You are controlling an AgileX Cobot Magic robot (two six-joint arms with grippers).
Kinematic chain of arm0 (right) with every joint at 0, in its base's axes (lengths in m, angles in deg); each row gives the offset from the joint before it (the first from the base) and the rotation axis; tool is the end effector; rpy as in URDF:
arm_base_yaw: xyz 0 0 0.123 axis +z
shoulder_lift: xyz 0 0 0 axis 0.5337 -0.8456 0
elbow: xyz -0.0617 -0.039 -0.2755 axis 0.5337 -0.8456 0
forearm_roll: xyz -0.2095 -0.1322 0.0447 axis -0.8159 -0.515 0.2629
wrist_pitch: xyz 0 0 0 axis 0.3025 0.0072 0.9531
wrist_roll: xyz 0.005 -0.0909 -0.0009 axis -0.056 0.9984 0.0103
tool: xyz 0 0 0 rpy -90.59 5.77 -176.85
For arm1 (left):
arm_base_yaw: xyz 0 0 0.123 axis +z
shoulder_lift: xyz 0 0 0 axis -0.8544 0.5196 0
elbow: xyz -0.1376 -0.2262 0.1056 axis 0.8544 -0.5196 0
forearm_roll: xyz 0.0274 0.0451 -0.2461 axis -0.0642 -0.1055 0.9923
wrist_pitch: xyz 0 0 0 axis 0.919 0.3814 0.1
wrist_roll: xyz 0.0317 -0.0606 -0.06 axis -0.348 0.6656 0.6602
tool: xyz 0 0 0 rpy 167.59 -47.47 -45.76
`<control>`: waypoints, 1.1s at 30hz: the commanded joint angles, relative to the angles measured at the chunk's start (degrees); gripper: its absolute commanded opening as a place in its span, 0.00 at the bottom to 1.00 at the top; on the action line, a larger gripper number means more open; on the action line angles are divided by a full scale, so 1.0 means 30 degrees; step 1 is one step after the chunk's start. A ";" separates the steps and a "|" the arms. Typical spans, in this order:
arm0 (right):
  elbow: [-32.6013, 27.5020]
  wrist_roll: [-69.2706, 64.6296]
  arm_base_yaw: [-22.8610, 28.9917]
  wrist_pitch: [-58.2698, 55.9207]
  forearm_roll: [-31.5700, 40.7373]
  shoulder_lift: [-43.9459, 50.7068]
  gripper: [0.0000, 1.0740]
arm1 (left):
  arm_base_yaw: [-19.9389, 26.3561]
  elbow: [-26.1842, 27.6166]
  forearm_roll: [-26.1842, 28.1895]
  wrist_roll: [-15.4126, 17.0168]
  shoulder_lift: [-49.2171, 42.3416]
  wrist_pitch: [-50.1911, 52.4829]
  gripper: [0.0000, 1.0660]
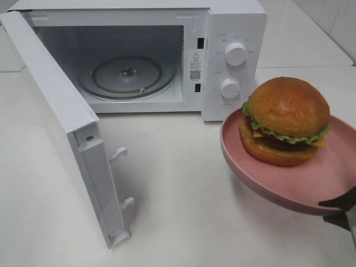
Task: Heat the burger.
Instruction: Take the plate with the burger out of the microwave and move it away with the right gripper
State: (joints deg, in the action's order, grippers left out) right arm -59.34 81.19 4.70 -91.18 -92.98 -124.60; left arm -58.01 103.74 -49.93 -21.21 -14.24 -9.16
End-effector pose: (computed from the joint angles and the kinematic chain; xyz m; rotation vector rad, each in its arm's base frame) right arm 0.1012 0.0647 0.2109 -1.9017 1.5123 -0.3715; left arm -0.0088 -0.0058 0.2815 0.0357 2.0347 -0.0522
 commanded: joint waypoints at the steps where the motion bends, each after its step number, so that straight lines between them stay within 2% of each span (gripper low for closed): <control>1: 0.0115 -0.2387 -0.0038 0.0573 -0.2597 0.0325 0.00 | 0.0057 -0.0057 0.0000 0.0115 -0.0153 0.0172 0.92; 2: 0.0115 -0.2387 -0.0038 0.0573 -0.2597 0.0325 0.00 | 0.0057 -0.0057 0.0000 0.0115 -0.0153 0.0172 0.92; 4: 0.0115 -0.5710 -0.0038 -0.0076 -0.5329 0.0325 0.00 | 0.0057 -0.0057 0.0000 0.0115 -0.0153 0.0172 0.92; 7: 0.0115 -0.7811 -0.0038 -0.0649 -0.6570 0.0325 0.00 | 0.0057 -0.0057 0.0000 0.0115 -0.0153 0.0172 0.92; 24: 0.0115 -1.6138 -0.0038 -0.4851 -1.0351 0.0153 0.00 | 0.0057 -0.0057 0.0000 0.0115 -0.0153 0.0172 0.92; 29: 0.0210 -1.9270 -0.0038 -0.6188 -1.1898 -0.1222 0.00 | 0.0057 -0.0057 0.0000 0.0115 -0.0153 0.0172 0.92; 33: 0.0630 -2.1238 -0.0038 -0.6685 -1.2242 -0.2177 0.00 | 0.0057 -0.0057 0.0000 0.0115 -0.0153 0.0172 0.92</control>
State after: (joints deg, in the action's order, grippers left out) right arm -58.31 19.31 4.70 -111.06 -125.12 -130.96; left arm -58.01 103.74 -49.93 -21.21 -14.24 -9.16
